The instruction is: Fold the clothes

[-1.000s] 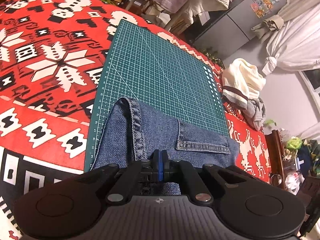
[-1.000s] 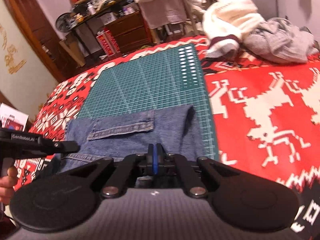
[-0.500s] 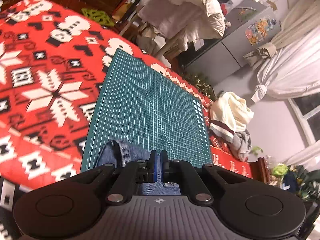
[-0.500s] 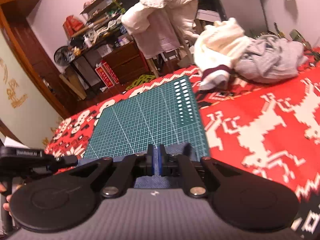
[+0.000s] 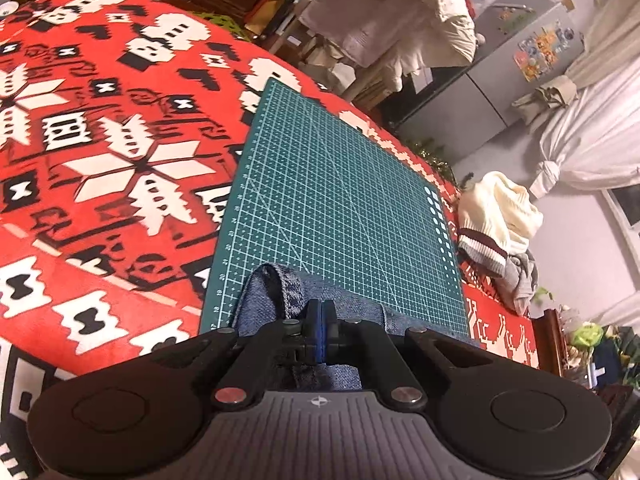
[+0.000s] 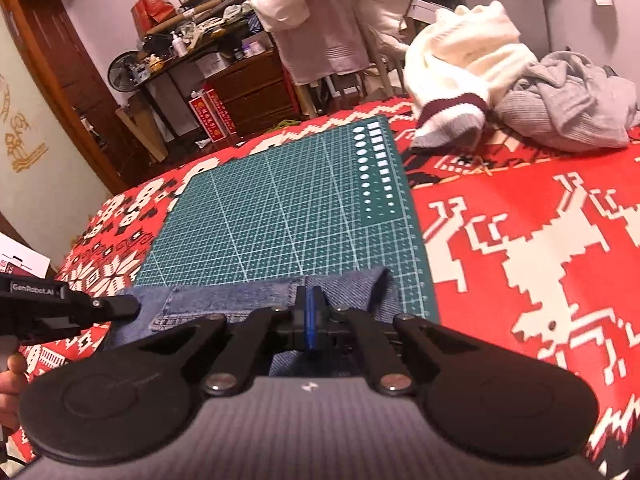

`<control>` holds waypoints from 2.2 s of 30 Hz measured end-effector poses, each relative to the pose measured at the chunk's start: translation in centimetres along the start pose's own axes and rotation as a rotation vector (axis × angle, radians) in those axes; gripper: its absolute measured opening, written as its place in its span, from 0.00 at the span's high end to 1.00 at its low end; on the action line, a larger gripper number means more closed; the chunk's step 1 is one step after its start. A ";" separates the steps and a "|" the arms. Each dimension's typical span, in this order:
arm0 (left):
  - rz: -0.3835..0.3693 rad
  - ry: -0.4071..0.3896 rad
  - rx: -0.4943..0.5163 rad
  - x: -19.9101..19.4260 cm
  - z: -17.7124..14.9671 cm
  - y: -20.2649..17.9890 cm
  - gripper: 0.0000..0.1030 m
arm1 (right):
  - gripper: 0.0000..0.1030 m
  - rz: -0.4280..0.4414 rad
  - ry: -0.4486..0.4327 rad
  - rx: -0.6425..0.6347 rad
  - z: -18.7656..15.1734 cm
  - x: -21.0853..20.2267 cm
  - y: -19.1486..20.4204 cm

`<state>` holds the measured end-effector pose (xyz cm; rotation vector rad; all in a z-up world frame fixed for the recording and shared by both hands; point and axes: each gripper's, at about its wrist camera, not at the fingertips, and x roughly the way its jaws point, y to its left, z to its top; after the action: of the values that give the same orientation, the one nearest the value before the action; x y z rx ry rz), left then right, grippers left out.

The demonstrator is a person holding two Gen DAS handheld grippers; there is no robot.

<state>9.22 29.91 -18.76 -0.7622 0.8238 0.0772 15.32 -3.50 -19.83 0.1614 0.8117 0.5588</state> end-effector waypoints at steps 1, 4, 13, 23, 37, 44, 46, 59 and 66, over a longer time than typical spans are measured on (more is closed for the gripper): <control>0.000 0.000 -0.002 0.0 0.0 0.0 0.97 | 1.00 -0.006 -0.001 0.002 -0.1 -0.1 -0.1; 0.002 -0.001 0.001 -0.1 0.0 0.0 0.97 | 1.00 -0.023 -0.003 0.041 -0.3 -0.6 -0.9; 0.041 -0.016 0.058 -0.8 -0.1 -1.2 0.98 | 0.99 -0.054 -0.071 0.144 0.1 -3.1 -2.9; 0.021 -0.049 0.273 -2.1 -1.7 -6.4 0.69 | 0.70 0.008 -0.025 -0.142 0.4 -2.6 5.0; 0.172 -0.030 0.431 0.5 -4.2 -7.3 0.46 | 0.26 -0.104 0.041 -0.272 -1.6 0.4 6.1; 0.183 -0.043 0.482 1.0 -5.1 -8.0 0.32 | 0.12 -0.123 0.046 -0.302 -2.1 0.8 6.4; 0.191 -0.036 0.488 1.1 -5.2 -8.3 0.28 | 0.02 -0.110 0.065 -0.278 -2.0 0.9 6.2; 0.346 -0.031 0.519 -0.1 -5.2 -11.0 0.17 | 0.00 -0.213 0.060 -0.265 -1.2 -1.4 5.7; 0.381 -0.106 0.549 -2.5 -4.8 -12.3 0.16 | 0.00 -0.254 0.037 -0.257 0.4 -3.5 6.8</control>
<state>8.70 18.36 -11.92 -0.0793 0.8287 0.2191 10.87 0.43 -15.03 -0.1870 0.7751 0.4217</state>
